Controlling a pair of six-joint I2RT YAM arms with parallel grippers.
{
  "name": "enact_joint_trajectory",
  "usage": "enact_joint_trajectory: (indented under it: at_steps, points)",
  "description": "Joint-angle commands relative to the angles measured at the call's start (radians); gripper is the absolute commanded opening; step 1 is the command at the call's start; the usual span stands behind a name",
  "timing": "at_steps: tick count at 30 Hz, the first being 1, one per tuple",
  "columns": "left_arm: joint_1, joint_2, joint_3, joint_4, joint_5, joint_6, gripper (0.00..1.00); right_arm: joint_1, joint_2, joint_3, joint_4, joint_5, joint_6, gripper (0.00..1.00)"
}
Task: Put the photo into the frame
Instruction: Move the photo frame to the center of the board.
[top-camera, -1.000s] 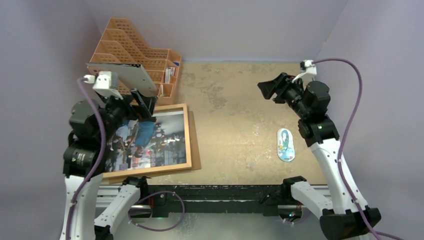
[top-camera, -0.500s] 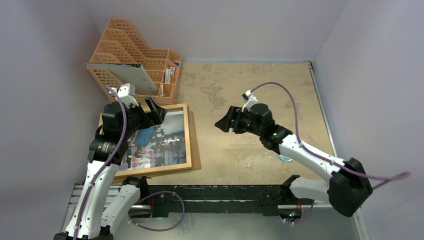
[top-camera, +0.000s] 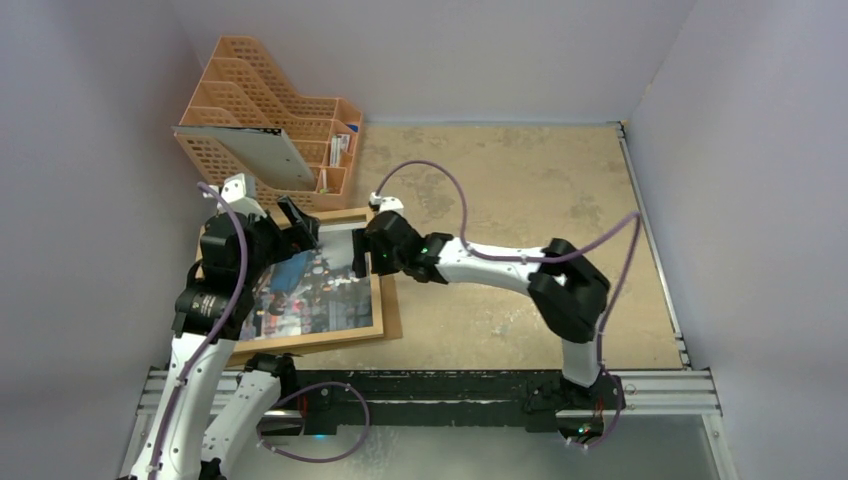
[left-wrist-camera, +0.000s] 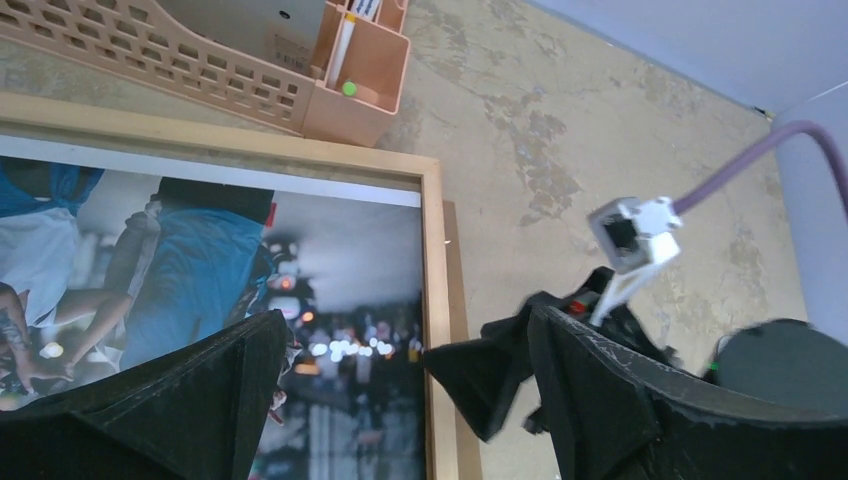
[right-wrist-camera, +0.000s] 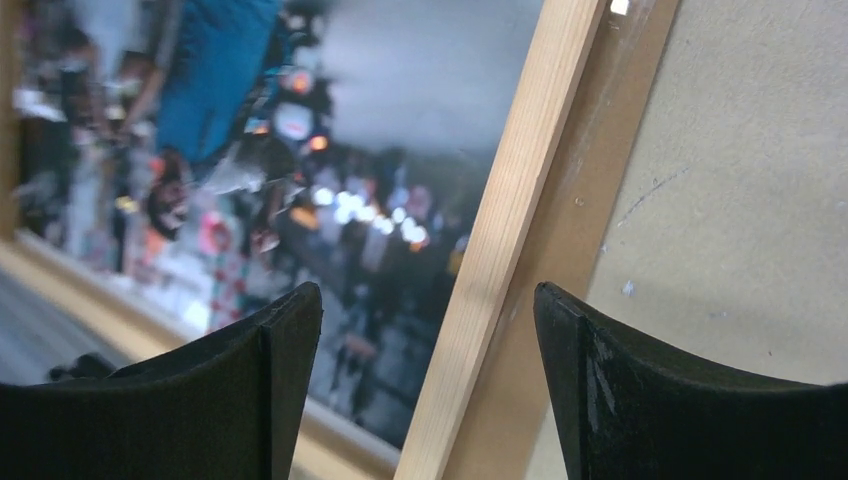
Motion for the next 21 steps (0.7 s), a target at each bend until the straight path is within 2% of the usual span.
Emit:
enact_joint_trajectory:
  at_steps: [1,4,8,15,21]
  points:
    - [0.004,-0.005,-0.027,0.002,-0.037,-0.017,0.95,0.016,0.133,0.170,-0.235,0.161,-0.021,0.80]
    - [0.004,-0.008,-0.055,0.008,-0.034,-0.027,0.95,0.022,0.180,0.204,-0.252,0.155,-0.047,0.78]
    - [0.004,-0.012,-0.092,-0.002,-0.055,-0.030,0.95,0.027,0.241,0.255,-0.301,0.133,-0.081,0.68]
    - [0.004,-0.020,-0.092,-0.008,-0.043,-0.037,0.94,0.032,0.257,0.282,-0.346,0.136,-0.064,0.59]
    - [0.004,-0.023,-0.091,-0.010,-0.024,-0.038,0.94,0.034,0.245,0.275,-0.375,0.134,-0.038,0.33]
